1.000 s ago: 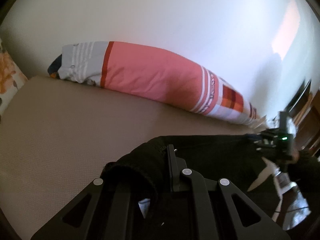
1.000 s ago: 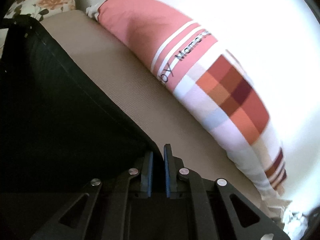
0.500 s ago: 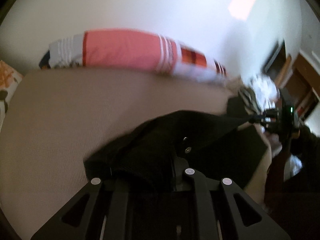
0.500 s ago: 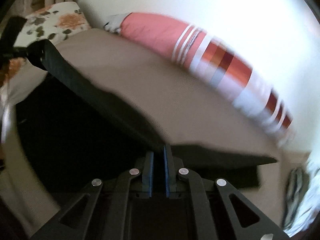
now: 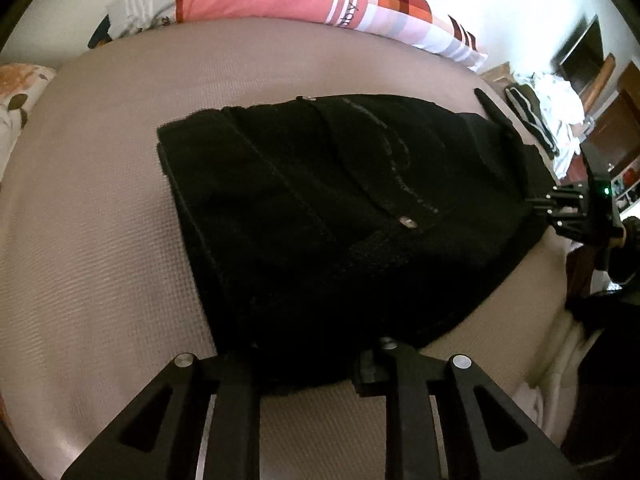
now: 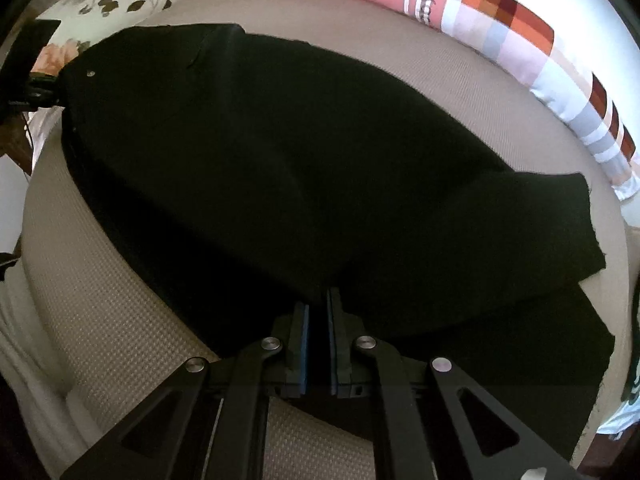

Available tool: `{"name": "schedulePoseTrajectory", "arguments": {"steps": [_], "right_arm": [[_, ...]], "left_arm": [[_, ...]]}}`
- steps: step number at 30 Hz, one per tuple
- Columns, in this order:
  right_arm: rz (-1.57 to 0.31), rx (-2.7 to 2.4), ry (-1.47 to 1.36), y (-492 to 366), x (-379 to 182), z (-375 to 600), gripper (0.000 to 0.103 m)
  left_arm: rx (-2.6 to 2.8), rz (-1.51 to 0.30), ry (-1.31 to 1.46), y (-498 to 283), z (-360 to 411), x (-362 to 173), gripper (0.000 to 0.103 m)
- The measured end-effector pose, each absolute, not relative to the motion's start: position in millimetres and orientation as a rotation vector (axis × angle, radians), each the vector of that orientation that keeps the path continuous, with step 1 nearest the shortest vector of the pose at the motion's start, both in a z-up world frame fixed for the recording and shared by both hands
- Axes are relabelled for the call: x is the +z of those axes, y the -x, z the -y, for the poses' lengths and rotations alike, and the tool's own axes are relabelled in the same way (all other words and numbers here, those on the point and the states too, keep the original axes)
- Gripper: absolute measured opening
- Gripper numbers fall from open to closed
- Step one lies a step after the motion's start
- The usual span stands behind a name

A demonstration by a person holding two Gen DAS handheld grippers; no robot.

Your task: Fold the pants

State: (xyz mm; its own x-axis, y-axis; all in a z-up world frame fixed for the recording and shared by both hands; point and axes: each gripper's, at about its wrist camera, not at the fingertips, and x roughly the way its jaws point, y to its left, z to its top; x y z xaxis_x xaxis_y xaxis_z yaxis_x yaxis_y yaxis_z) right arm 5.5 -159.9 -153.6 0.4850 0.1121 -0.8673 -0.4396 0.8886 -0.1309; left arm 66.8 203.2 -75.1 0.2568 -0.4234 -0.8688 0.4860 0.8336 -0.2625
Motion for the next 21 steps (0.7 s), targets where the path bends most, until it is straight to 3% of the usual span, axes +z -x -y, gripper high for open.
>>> {"name": "schedulePoseTrajectory", "arguments": {"steps": [3,4,5,6,13,16,18,21], "right_arm": [[-1.008,0.348,0.345,-4,-153,162,0.006],[-1.001,0.348,0.341,-3,-153,162,0.006],[-0.998,0.349,0.337,-3,-154,162,0.006],[-0.995,0.349,0.330,-3,-155,162,0.006],[-0.971,0.362,0.323,-4,-157,163,0.006],[-0.965,0.365,0.313,-6,-156,164,0.006],[-0.960,0.366,0.311,-7,-156,164,0.006],[-0.956,0.364,0.309,-4,-155,164,0.006]], "left_arm": [[-0.602,-1.151,-0.112,-55,-202,-65,0.032],[-0.586,-1.153,-0.136,-50,-202,-63,0.042],[-0.549,-1.157,-0.174,-50,-202,-61,0.078],[-0.466,-1.134,-0.236,-44,-205,-60,0.094],[-0.379,-1.167,0.128,-23,-244,-37,0.093],[-0.365,-1.192,0.338,-19,-246,-35,0.082],[-0.348,-1.234,0.473,-22,-242,-43,0.064],[-0.299,-1.305,0.632,-30,-242,-66,0.058]]}}
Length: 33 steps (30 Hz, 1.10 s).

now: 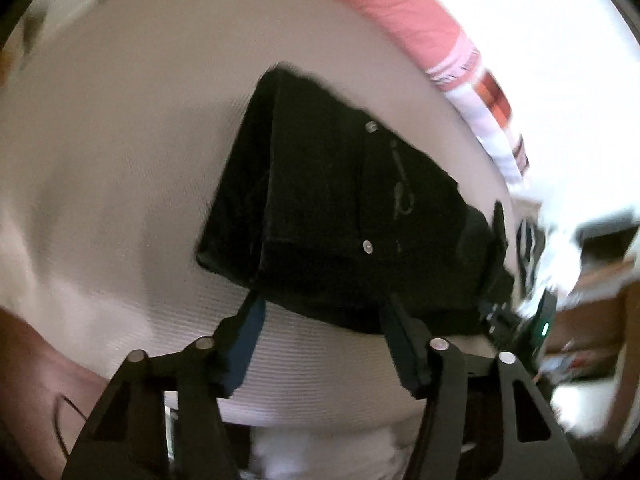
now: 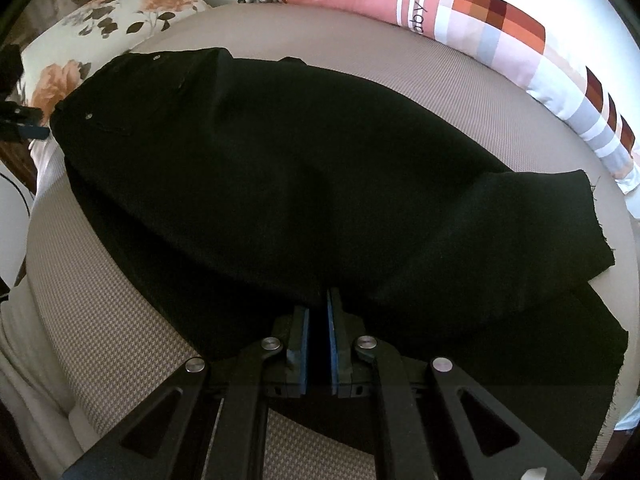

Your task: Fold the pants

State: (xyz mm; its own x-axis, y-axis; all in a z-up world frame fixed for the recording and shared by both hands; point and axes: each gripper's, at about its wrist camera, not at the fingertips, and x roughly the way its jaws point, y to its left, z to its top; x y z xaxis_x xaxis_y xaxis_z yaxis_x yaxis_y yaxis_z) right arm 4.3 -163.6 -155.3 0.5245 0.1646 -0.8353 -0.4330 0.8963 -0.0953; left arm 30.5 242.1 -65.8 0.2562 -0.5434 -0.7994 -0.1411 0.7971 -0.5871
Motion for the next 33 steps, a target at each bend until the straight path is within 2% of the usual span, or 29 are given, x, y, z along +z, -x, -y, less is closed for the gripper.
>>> {"name": "schedulePoseTrajectory", "arguments": {"steps": [2,6,11,14,20,23,25,26,27,28,29,33], "right_arm": [[-0.954,0.361,0.308,-5,-154,164,0.006],[-0.951,0.340,0.285,1,-147,165,0.006],[-0.921,0.328,0.317,27,-122,156,0.006],[-0.960,0.352,0.284,35,-126,154,0.007],[-1.039,0.358,0.279,35,-155,147,0.007],[-1.049,0.362,0.258,32,-154,151,0.007],[-1.051,0.363,0.241,30,-153,153,0.007],[-1.050,0.363,0.225,29,-153,156,0.008],[-1.049,0.363,0.216,29,-153,154,0.009],[-1.043,0.364,0.206,30,-151,156,0.011],[-1.038,0.364,0.196,31,-151,157,0.012],[-1.014,0.368,0.159,33,-147,162,0.019]], "left_arm": [[-0.258,-1.324,0.663,-36,-241,-77,0.058],[-0.214,-1.270,0.698,-47,-245,-76,0.022],[-0.265,-1.171,0.491,-63,-232,-35,0.020],[-0.302,-1.174,0.356,-68,-229,-29,0.020],[-0.276,-1.267,0.195,-69,-232,-75,0.023],[-0.266,-1.228,0.140,-63,-226,-71,0.028],[-0.258,-1.201,0.111,-59,-225,-67,0.033],[-0.250,-1.192,0.095,-57,-225,-64,0.040],[-0.228,-1.182,0.085,-50,-228,-59,0.052],[-0.213,-1.177,0.081,-50,-228,-56,0.058],[-0.206,-1.169,0.079,-51,-228,-51,0.061],[-0.158,-1.086,0.015,-41,-223,-26,0.061]]}}
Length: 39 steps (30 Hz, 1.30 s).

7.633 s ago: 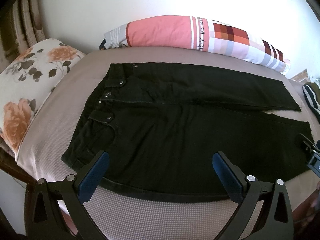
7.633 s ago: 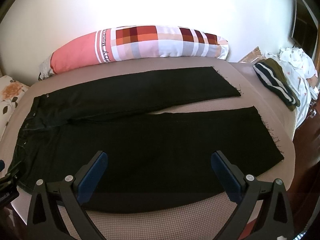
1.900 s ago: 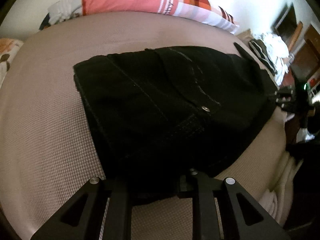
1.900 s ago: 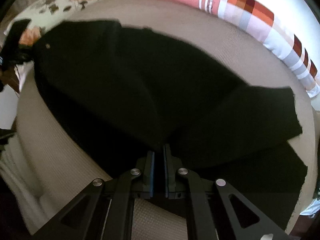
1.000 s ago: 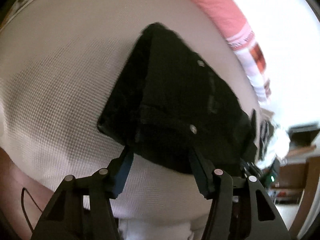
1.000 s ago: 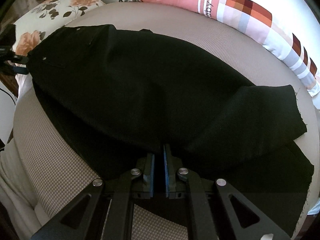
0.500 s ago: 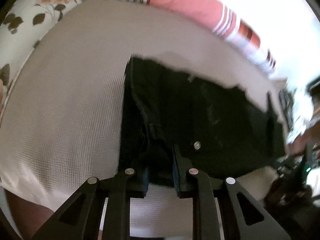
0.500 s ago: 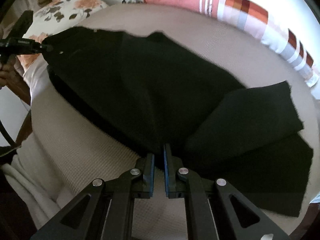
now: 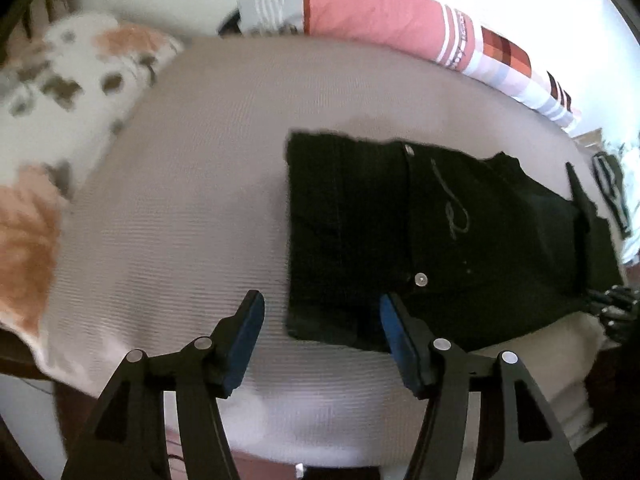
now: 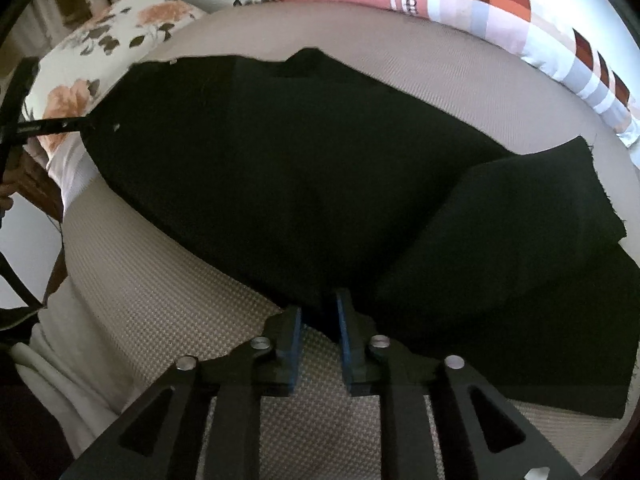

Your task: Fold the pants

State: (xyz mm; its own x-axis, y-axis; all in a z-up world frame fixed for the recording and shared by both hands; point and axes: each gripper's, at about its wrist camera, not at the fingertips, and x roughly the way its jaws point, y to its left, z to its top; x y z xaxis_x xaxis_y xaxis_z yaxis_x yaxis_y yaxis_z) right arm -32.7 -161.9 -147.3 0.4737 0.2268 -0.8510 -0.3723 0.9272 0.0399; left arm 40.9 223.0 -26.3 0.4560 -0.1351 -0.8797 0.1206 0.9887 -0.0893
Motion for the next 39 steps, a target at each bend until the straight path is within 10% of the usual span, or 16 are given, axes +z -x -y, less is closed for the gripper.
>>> {"name": "schedulePoseTrajectory", "arguments": {"steps": [22,28,39], "right_arm": [[-1.008,0.377,-0.032,19,-134,175,0.019],[-0.982,0.397,-0.064,31,-114,197,0.030],[-0.895,0.143,-0.531,10,-132,383,0.038]], "left_arm": [[-0.828,-0.875,-0.498,12,78,-63,0.061],[-0.846,-0.919,-0.454,3,102,-85,0.019],[-0.814,-0.965,-0.326,-5,97,-85,0.016]]}}
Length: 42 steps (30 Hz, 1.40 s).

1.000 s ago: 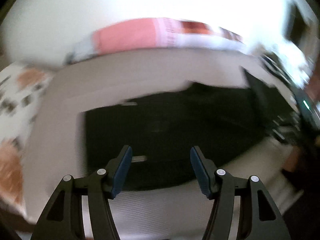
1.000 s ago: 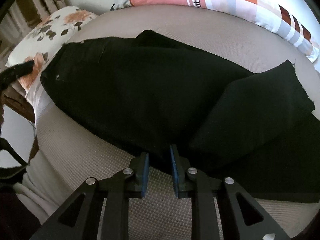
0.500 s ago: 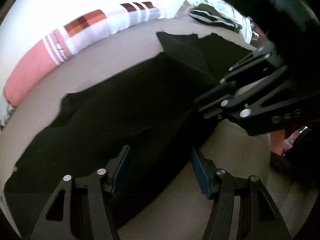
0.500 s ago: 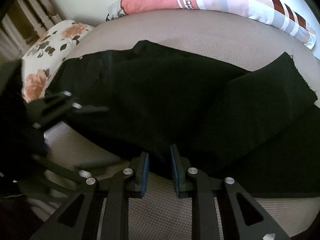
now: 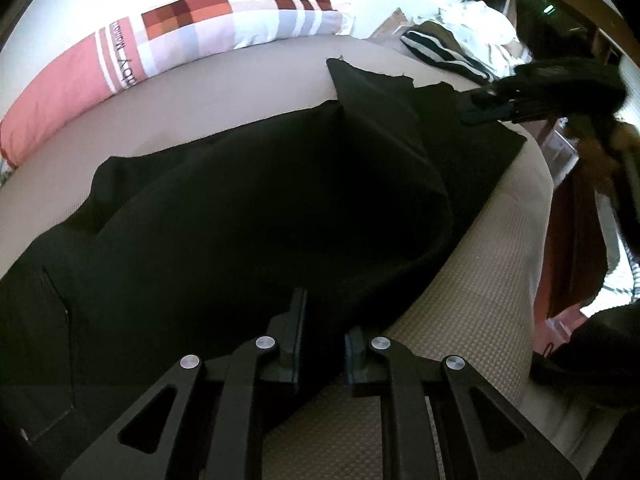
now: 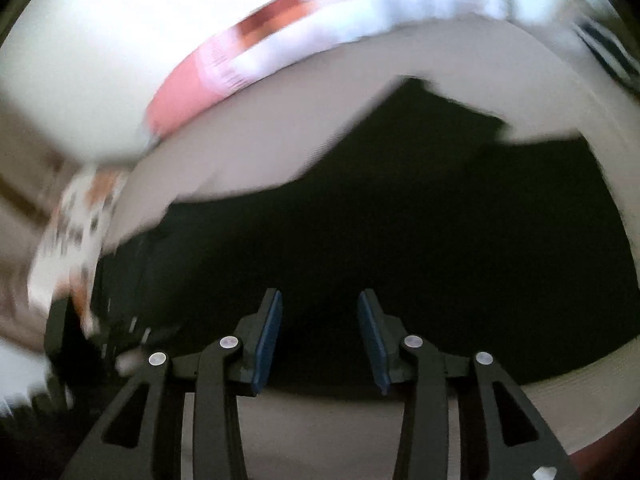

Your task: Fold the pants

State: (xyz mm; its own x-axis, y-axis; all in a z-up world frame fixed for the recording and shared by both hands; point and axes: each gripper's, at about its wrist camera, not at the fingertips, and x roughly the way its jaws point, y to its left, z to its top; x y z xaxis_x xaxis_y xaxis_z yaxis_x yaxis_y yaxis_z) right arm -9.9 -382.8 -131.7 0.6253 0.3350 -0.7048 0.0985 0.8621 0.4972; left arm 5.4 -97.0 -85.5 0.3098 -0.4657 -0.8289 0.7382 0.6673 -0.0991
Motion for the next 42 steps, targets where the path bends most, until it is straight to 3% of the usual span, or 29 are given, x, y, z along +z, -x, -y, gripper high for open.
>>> {"name": "schedulePoseTrajectory", "arguments": {"steps": [6,12,14,18,22,27,30,38,42], "right_arm": [[-0.842,0.059,-0.772,-33,-159,459,0.038],[-0.806,-0.026,-0.817,-69,-157,496,0.033],[-0.804,-0.035,-0.827,-80,-158,506,0.029],[-0.827,-0.039,-0.840,-95,-164,512,0.009],[-0.795,-0.046,-0.782,-91,-146,506,0.004],[-0.680,-0.191,-0.540,-34,-77,498,0.003],[-0.662,-0.294,-0.463,9,-65,499,0.003],[-0.833,-0.475,-0.581,91,-152,525,0.002],[-0.826,-0.489,-0.589,97,-159,526,0.002]], "left_arm": [[-0.804,-1.004,-0.281,-9,95,-85,0.016],[-0.799,-1.027,-0.272,-12,95,-84,0.016],[-0.797,-1.031,-0.267,-12,94,-85,0.016],[-0.791,-1.036,-0.264,-13,94,-85,0.016],[-0.787,-1.037,-0.270,-13,95,-85,0.016],[-0.782,-1.016,-0.291,-11,97,-81,0.016],[-0.789,-0.994,-0.321,-9,101,-79,0.016],[-0.830,-0.956,-0.429,-1,110,-87,0.016],[-0.847,-0.963,-0.439,-4,110,-86,0.016]]}}
